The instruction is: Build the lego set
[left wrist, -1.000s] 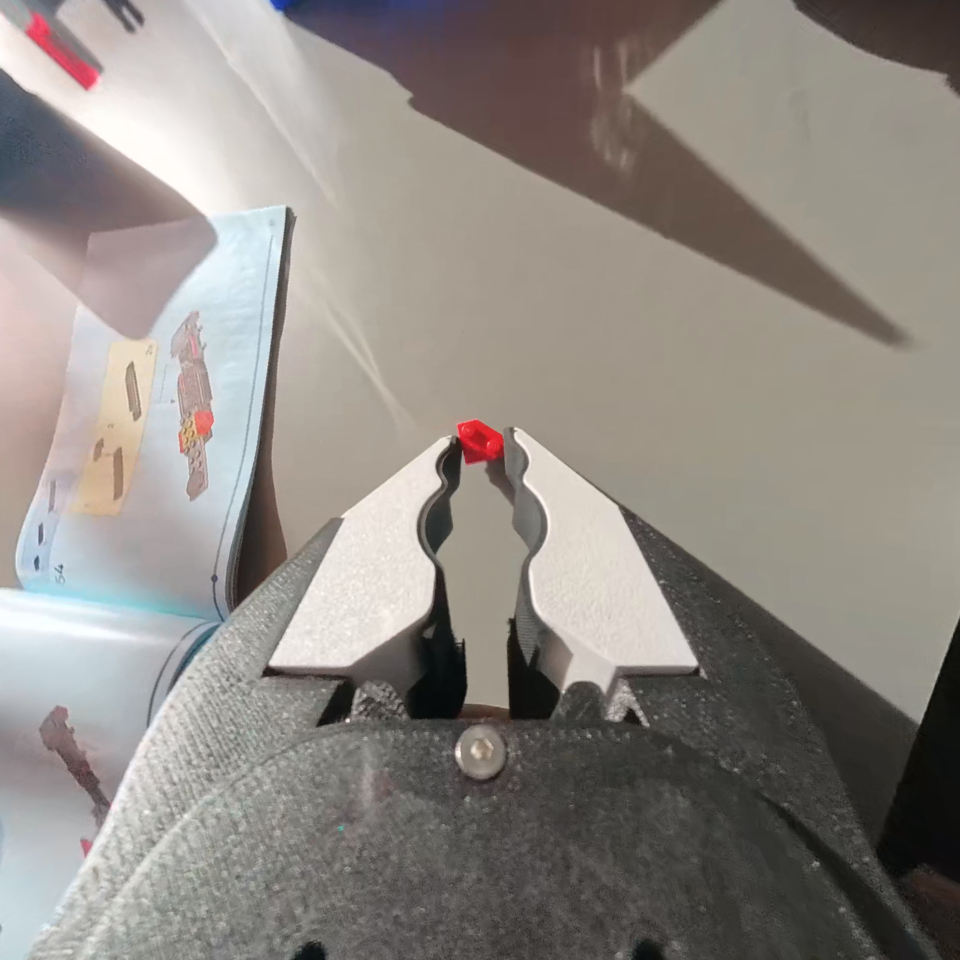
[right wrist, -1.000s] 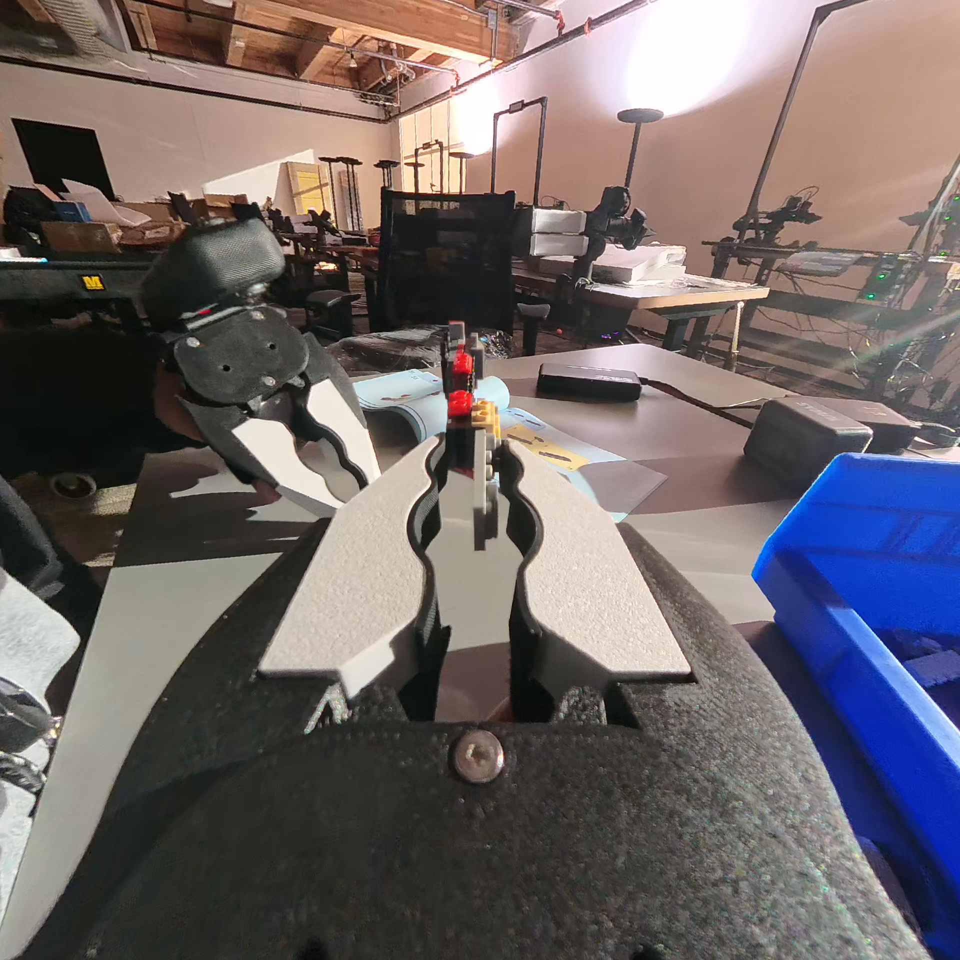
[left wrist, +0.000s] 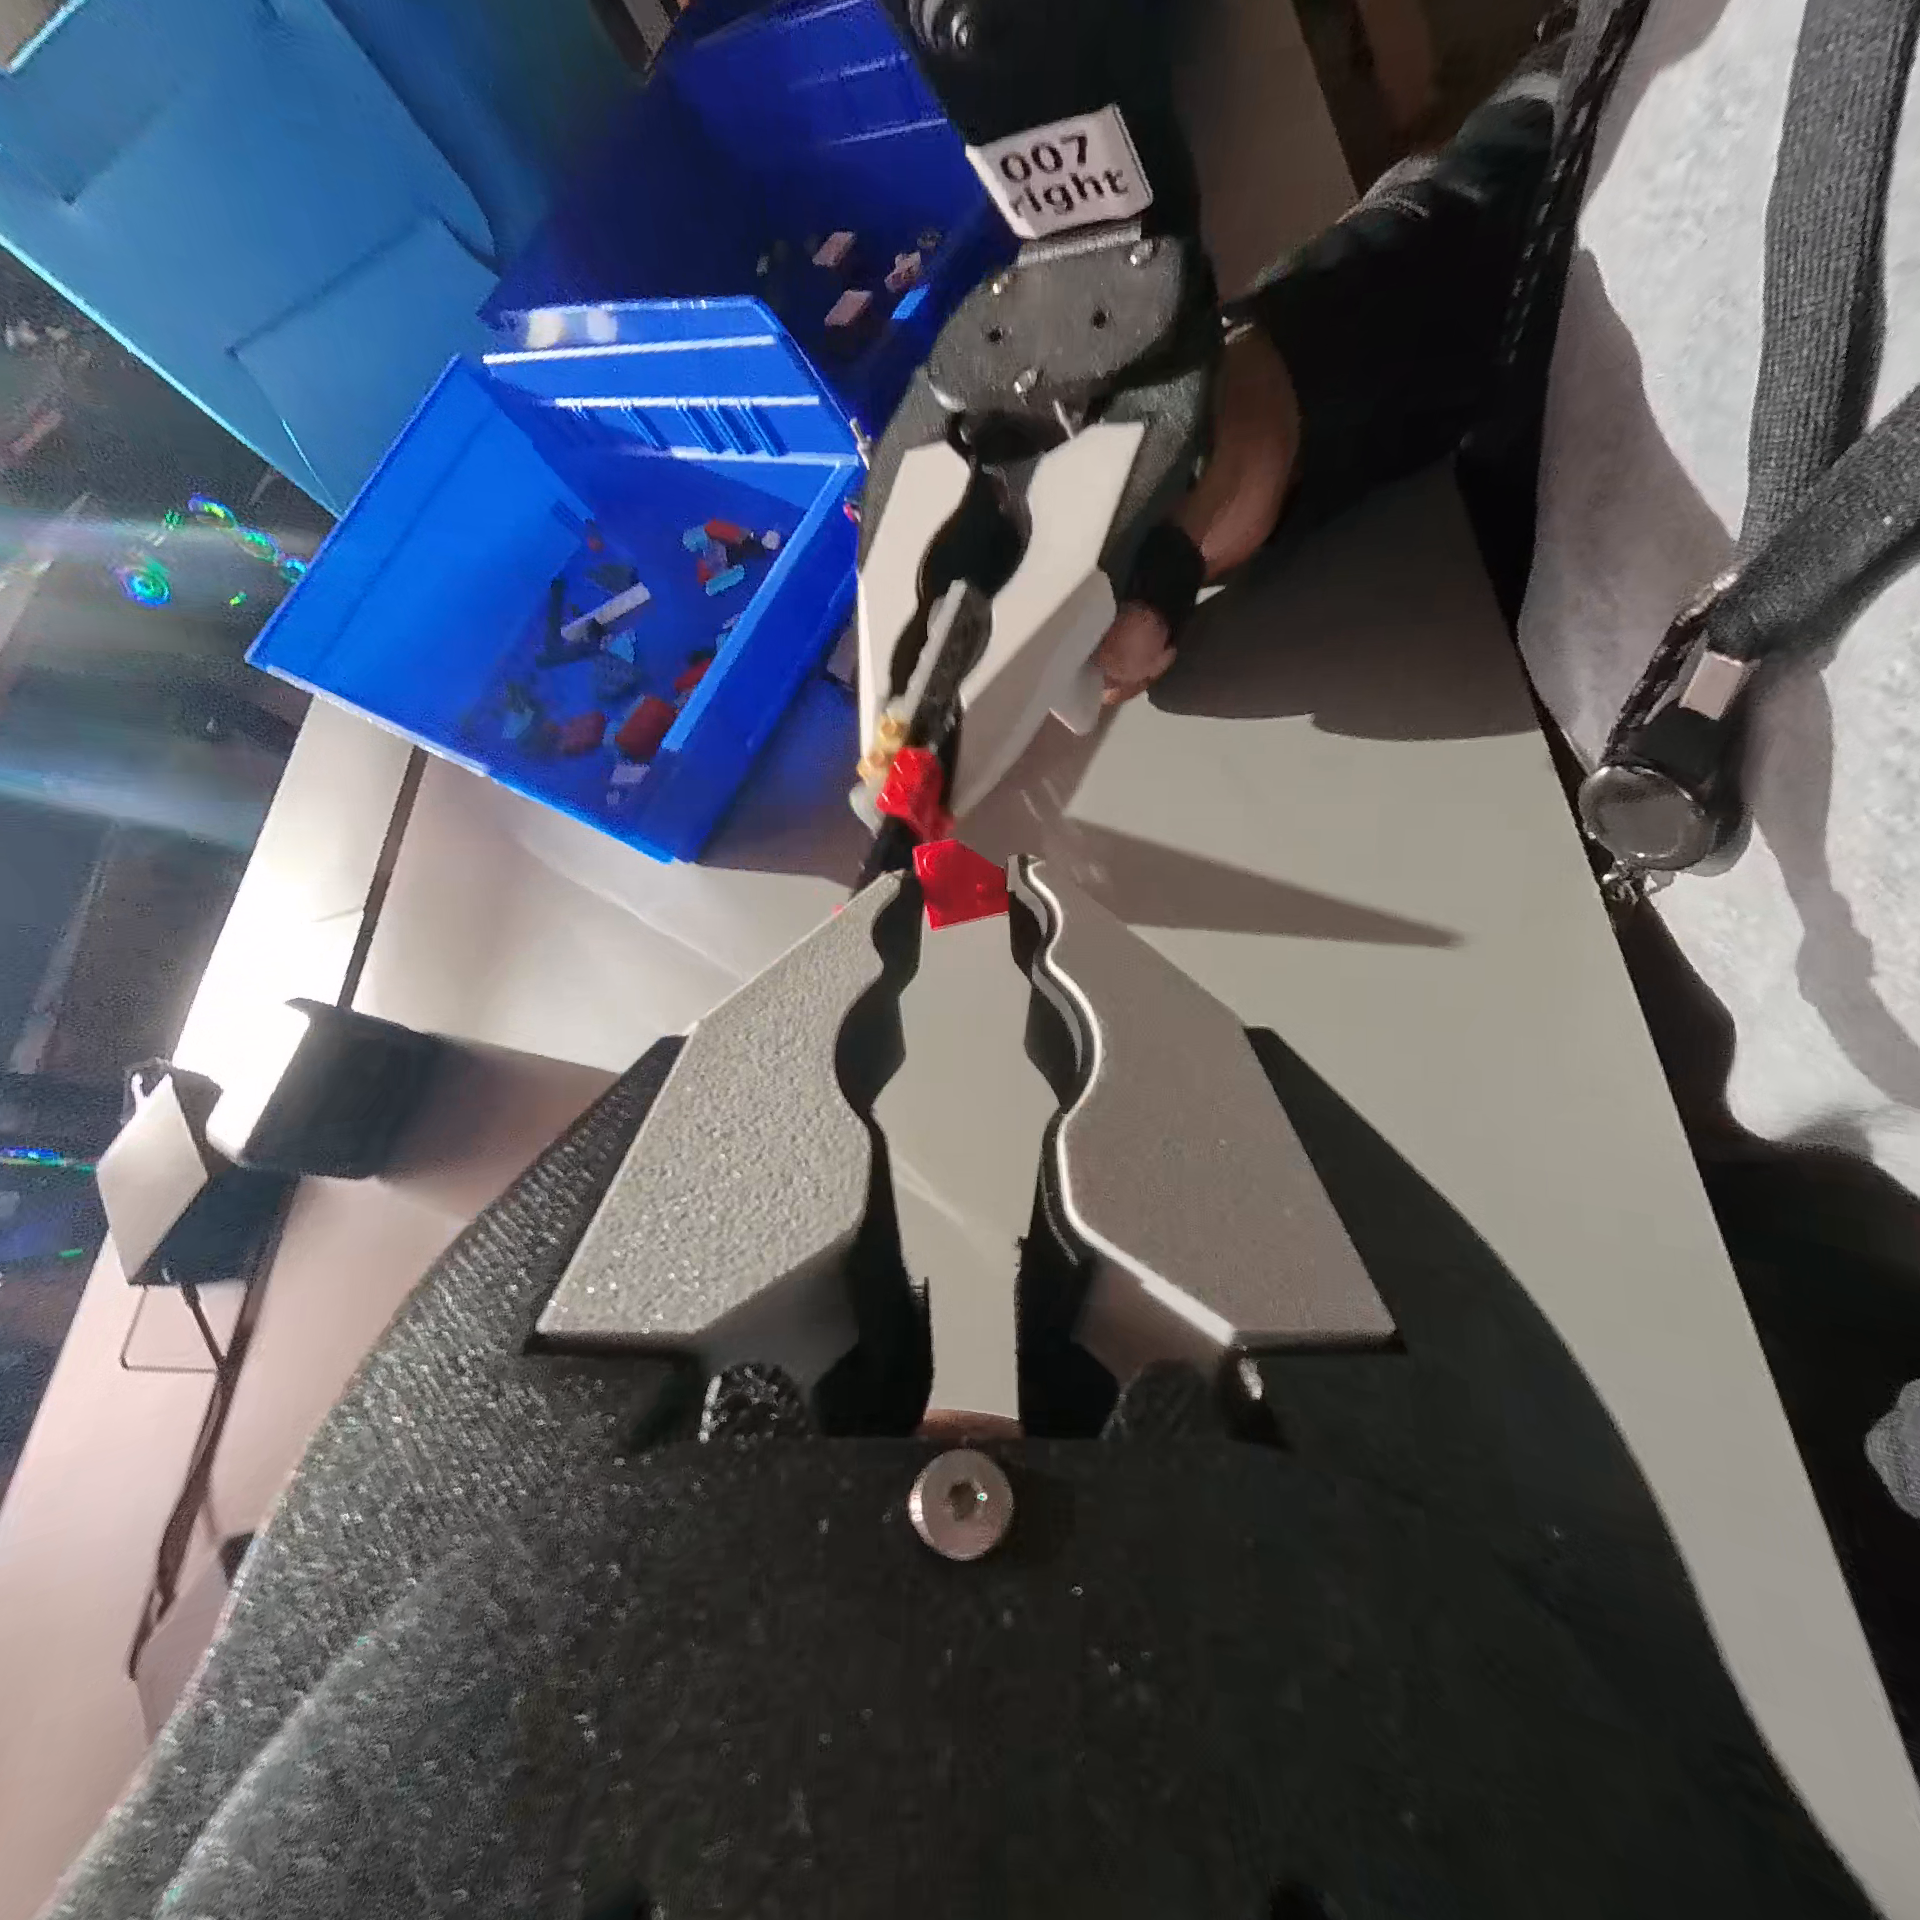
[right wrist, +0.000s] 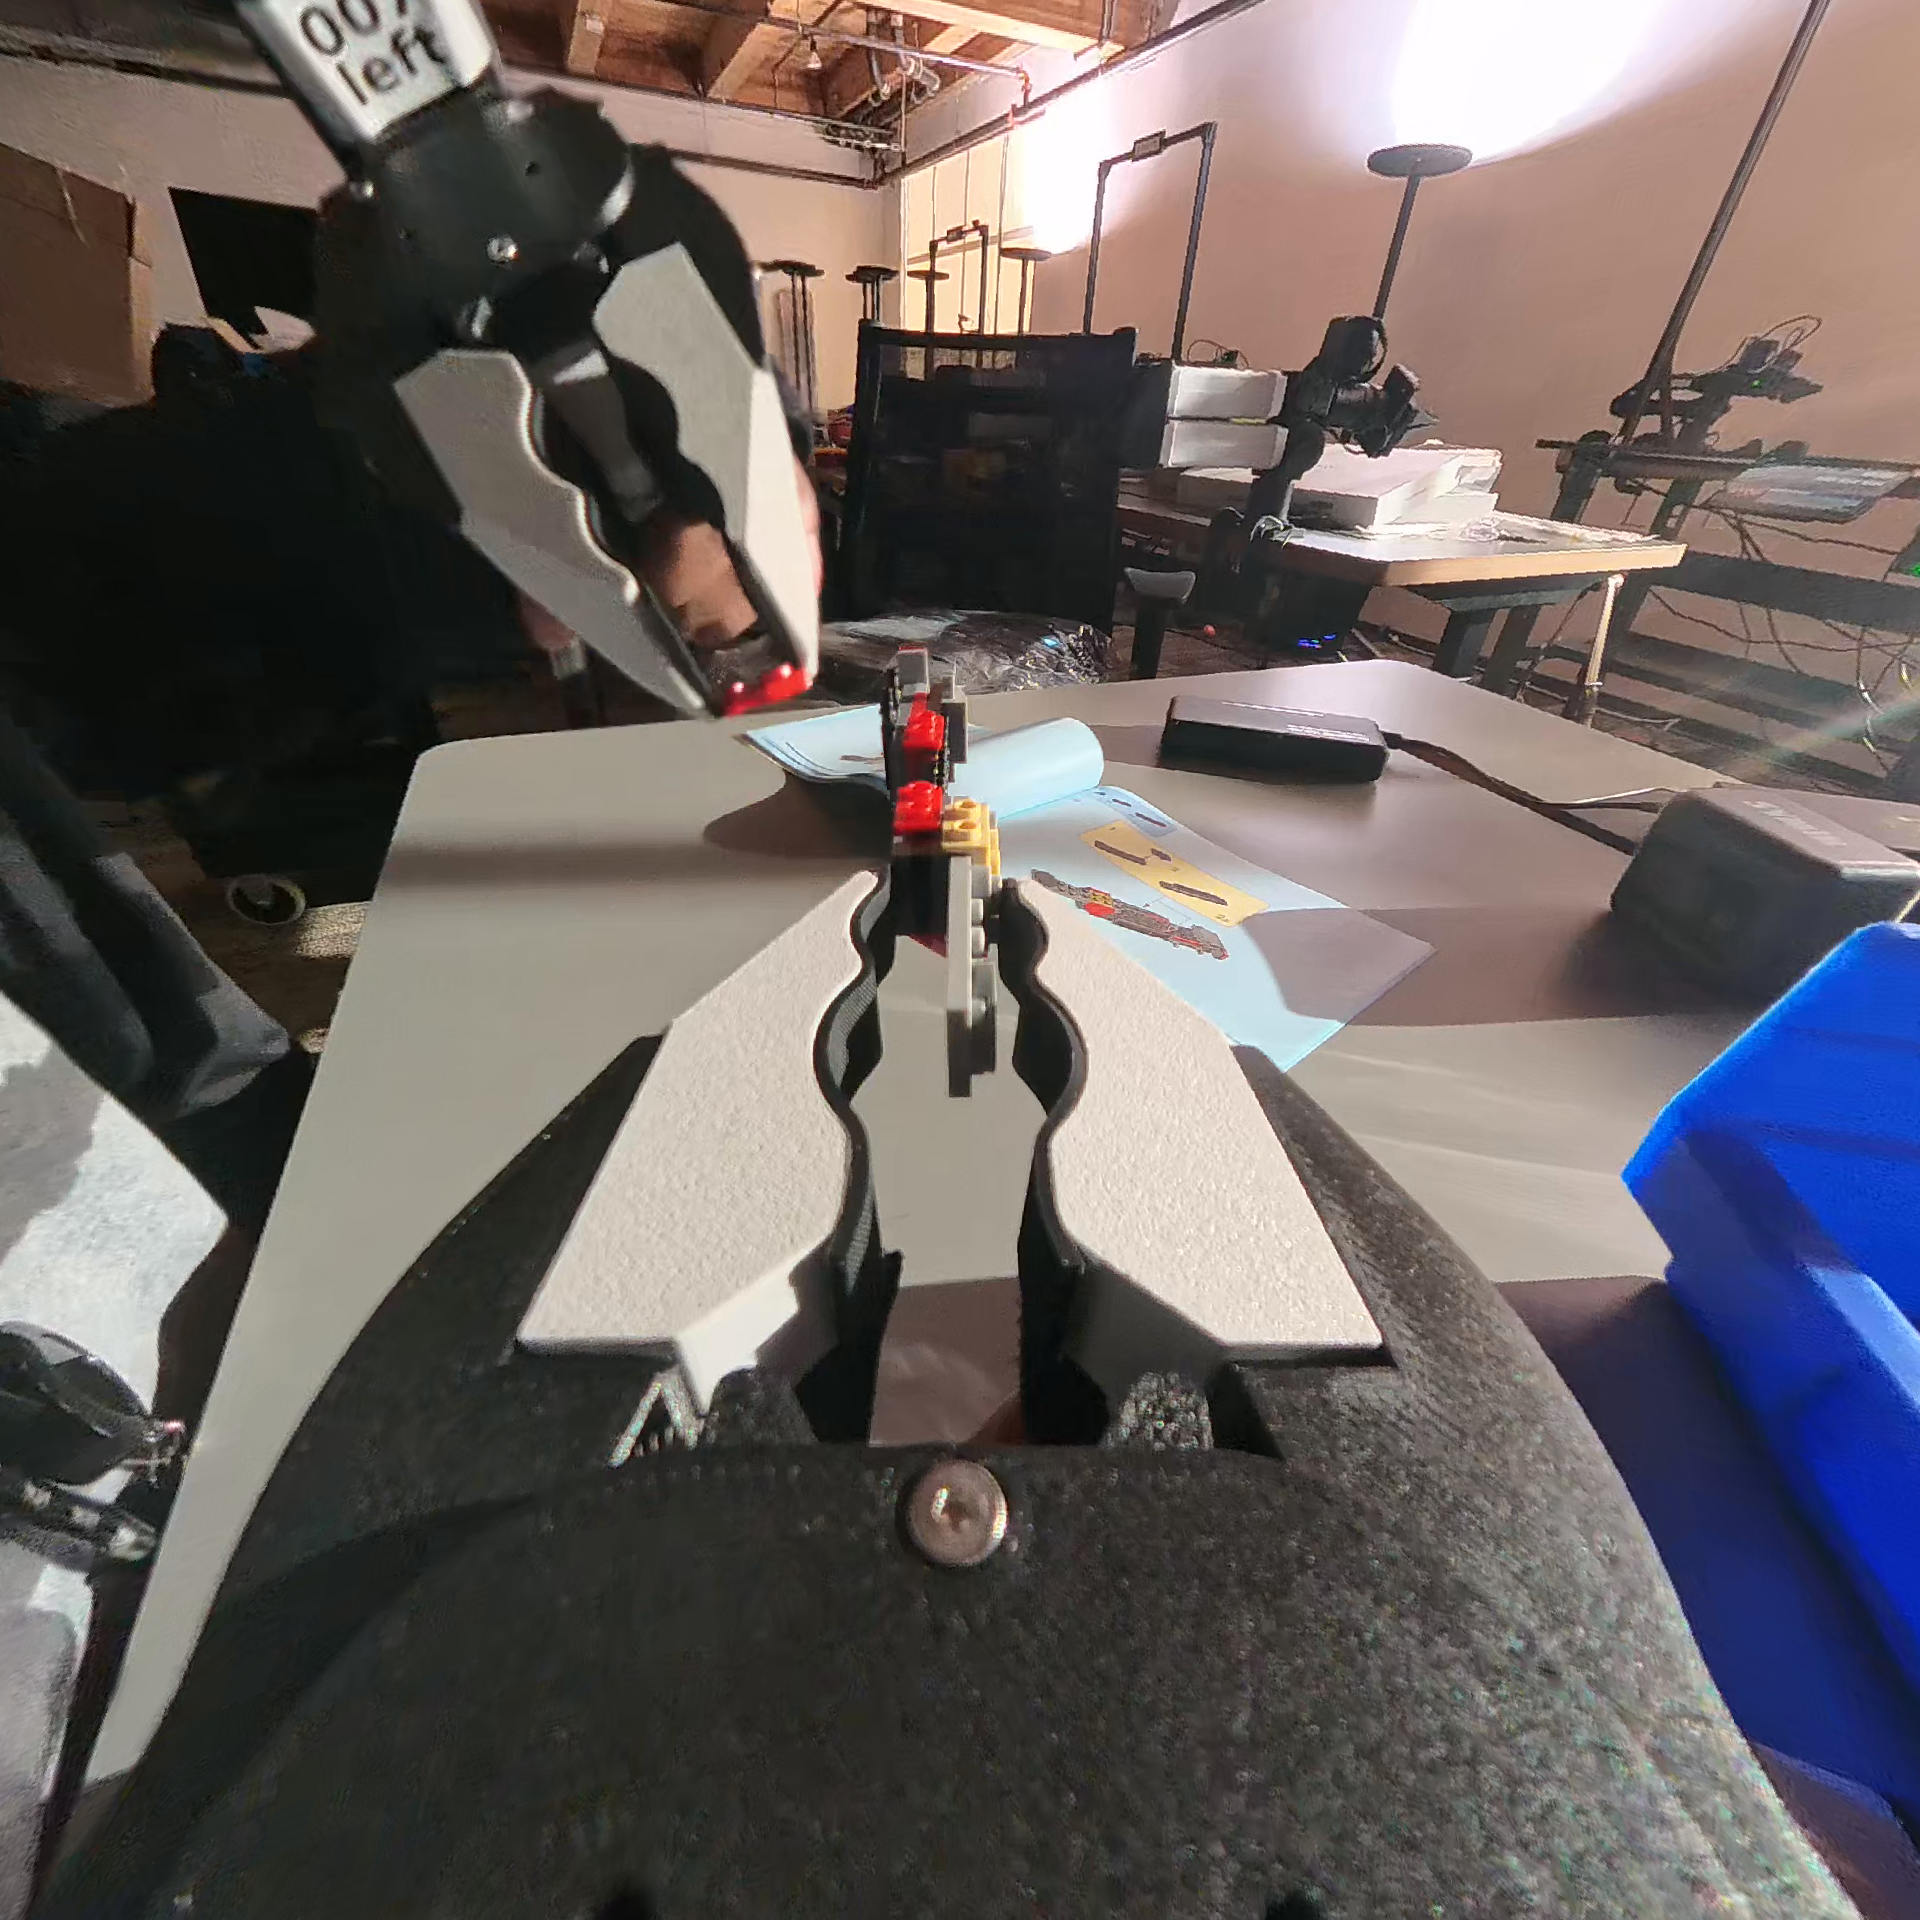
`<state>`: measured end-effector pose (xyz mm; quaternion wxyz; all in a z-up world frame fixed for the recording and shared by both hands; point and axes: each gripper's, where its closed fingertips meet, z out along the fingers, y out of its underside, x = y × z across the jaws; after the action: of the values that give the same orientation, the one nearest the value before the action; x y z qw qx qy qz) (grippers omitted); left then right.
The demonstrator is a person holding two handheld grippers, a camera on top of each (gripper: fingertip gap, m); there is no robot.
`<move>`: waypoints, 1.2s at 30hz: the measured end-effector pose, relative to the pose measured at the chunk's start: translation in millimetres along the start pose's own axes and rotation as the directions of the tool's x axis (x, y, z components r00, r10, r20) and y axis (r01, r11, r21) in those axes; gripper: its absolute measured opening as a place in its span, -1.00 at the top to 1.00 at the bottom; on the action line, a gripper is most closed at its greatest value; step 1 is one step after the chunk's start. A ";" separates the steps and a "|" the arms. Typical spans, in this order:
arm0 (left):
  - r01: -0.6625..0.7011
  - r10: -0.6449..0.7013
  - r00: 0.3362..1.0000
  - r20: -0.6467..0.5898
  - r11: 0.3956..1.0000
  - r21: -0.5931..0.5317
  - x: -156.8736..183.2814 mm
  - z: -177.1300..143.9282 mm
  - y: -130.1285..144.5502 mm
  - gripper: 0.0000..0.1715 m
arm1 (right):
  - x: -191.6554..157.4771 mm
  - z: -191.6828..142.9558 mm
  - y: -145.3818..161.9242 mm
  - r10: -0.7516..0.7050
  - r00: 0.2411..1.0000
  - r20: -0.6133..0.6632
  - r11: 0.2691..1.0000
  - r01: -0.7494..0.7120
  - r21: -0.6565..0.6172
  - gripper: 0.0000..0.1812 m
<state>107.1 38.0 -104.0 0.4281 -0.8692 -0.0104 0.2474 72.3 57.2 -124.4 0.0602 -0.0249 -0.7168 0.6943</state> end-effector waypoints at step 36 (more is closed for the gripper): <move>-0.135 0.068 0.925 -0.373 0.979 -0.155 -5.2 36.3 -6.5 0.76 | -11.1 1.6 -3.7 0.008 0.998 0.055 1.000 -0.009 0.021 0.77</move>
<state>87.9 67.8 -115.5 0.3298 -0.9340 0.0926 0.1014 83.3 54.2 -121.3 0.0376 -0.0082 -0.7106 0.7026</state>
